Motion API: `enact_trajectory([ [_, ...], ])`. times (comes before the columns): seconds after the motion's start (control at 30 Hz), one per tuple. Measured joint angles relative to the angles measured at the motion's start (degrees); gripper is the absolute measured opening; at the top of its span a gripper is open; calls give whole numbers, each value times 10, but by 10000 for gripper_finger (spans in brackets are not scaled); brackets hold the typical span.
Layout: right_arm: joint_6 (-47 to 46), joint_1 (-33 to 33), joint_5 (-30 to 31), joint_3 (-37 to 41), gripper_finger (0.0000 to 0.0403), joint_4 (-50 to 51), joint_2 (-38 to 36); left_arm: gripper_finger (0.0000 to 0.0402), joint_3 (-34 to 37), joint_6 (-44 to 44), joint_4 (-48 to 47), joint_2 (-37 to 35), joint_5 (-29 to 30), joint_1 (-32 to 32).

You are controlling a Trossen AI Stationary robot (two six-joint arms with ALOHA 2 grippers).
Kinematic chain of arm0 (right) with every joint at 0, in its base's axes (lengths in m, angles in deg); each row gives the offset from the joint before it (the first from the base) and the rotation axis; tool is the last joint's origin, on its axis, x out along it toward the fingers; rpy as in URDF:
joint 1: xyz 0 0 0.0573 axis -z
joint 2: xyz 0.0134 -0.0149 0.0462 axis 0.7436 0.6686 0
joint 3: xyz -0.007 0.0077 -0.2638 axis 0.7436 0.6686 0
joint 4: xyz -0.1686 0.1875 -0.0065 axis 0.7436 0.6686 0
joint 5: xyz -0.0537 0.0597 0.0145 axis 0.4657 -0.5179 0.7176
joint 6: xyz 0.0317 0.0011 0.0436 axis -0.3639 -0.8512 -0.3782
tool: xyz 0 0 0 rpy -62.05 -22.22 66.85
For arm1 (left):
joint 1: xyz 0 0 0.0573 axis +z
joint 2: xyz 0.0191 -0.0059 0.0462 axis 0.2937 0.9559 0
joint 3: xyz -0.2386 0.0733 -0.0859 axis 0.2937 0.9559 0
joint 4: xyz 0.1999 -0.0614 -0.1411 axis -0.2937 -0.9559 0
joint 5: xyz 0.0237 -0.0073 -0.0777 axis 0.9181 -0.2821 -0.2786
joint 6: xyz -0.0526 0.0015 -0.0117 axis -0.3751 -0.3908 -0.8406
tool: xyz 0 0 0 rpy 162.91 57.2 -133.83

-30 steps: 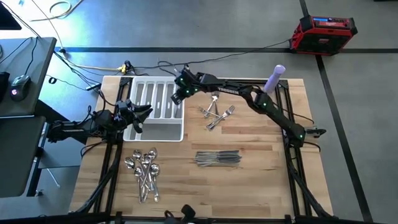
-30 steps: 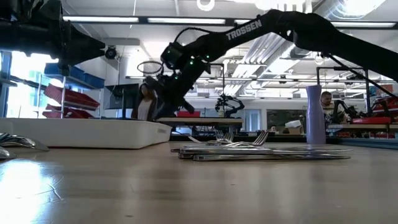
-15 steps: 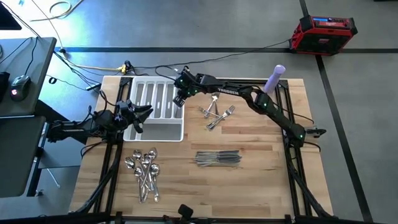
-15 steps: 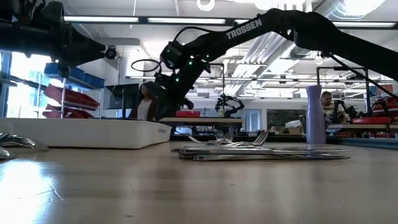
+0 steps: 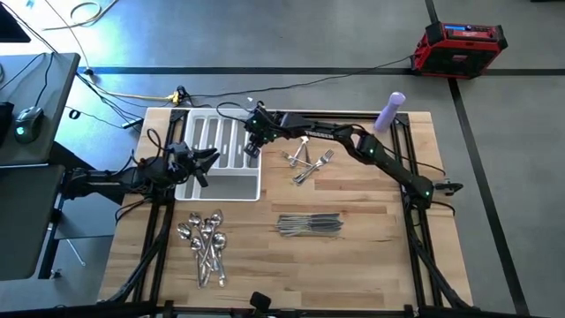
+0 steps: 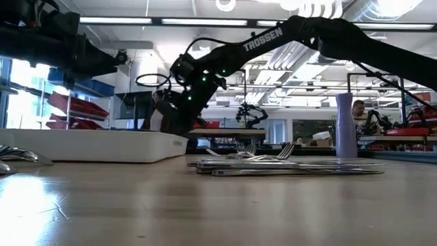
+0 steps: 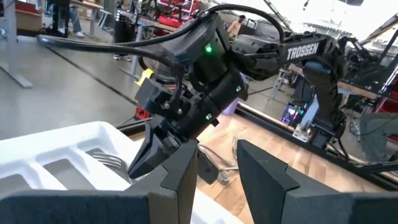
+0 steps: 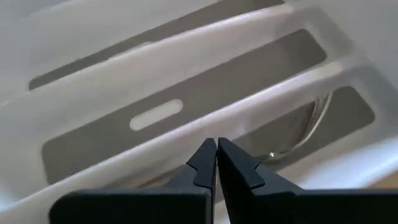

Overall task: Sort silverware
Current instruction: Put the fork in the silverware tray

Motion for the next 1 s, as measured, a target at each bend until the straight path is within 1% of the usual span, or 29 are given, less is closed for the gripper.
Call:
enact_trajectory([
  [0.17, 17, -1, 8, 0, 0, 35, 0, 97, 0, 0, 16, 10, 0, 0],
  [0.27, 41, -2, 30, -2, 0, 82, -3, 97, 0, 0, 15, 11, 0, 0],
  [0.33, 46, -6, 44, -2, 0, 95, -7, 97, 0, 0, 16, 11, 0, 0],
  [0.47, 55, -13, 45, -16, 0, 89, -8, 97, 0, 0, 16, 11, 0, 0],
  [0.6, 57, -15, 43, -24, 0, 61, -9, 97, 0, 0, 14, 11, 0, 0],
  [0.73, 54, -10, 13, -21, 0, 64, -2, 97, 0, 0, 15, 13, -1, 0],
  [0.8, 56, -10, 12, -21, 0, 68, 8, 97, 0, 0, 16, 13, -1, 0],
  [0.9, 71, -12, 21, -21, 0, 81, 16, 97, 0, 0, 16, 13, -2, 0],
  [1.0, 81, -18, 54, -24, 0, 110, 17, 97, 0, 1, 15, 13, -2, 0],
])
